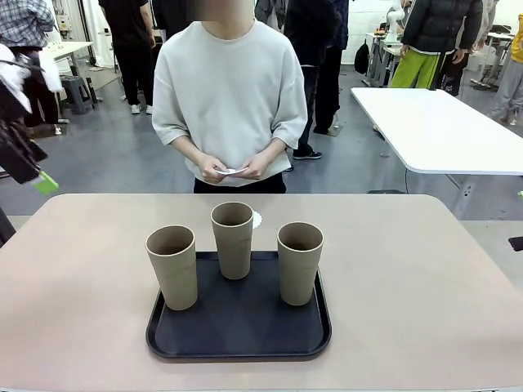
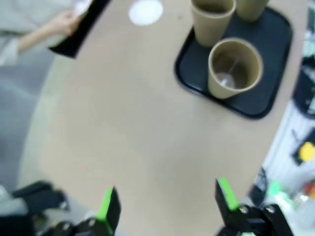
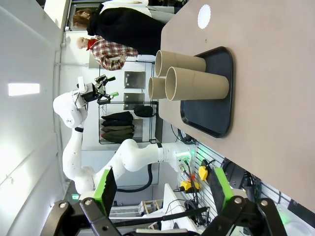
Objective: Place coasters on the table and set cups on them.
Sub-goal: Pick up one Reusable plastic cup and place it on a coaster set by the human.
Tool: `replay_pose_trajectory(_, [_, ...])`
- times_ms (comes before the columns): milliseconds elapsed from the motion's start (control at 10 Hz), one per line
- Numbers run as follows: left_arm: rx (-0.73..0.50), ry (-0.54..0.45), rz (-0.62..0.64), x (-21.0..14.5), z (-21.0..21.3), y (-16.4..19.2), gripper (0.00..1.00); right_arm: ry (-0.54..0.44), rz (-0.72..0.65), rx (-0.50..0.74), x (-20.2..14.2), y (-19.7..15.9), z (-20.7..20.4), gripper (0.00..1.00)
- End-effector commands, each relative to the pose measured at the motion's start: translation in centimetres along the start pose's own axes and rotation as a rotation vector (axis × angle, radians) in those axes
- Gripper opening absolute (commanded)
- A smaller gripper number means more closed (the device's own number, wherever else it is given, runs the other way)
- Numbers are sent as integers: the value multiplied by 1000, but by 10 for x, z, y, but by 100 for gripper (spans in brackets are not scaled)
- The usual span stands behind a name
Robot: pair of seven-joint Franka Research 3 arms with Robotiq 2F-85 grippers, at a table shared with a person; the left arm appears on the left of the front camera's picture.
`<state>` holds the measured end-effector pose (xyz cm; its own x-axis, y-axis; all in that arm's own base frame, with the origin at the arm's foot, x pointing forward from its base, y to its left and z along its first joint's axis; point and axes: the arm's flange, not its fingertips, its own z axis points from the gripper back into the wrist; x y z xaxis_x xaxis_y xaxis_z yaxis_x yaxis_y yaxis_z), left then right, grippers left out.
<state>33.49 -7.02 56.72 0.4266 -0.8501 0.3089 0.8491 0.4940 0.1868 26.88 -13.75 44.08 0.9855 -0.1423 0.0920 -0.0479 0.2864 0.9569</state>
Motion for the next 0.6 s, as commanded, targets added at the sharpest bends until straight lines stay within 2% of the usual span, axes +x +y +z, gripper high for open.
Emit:
replay_pose_trajectory(0, [-32, 67, -86, 9, -26, 0, 100, -4, 0, 8, 0, 0, 0, 100])
replay_pose_trajectory(200, [-134, 137, -173, 16, -42, -7, 100, -4, 0, 8, 0, 0, 0, 100])
replay_pose_trajectory(400, [-207, 119, -173, 9, -43, -5, 100, -4, 0, 8, 0, 0, 0, 100])
replay_pose_trajectory(500, [-130, 123, -140, 19, -55, -17, 100, -4, 0, 8, 0, 0, 0, 100])
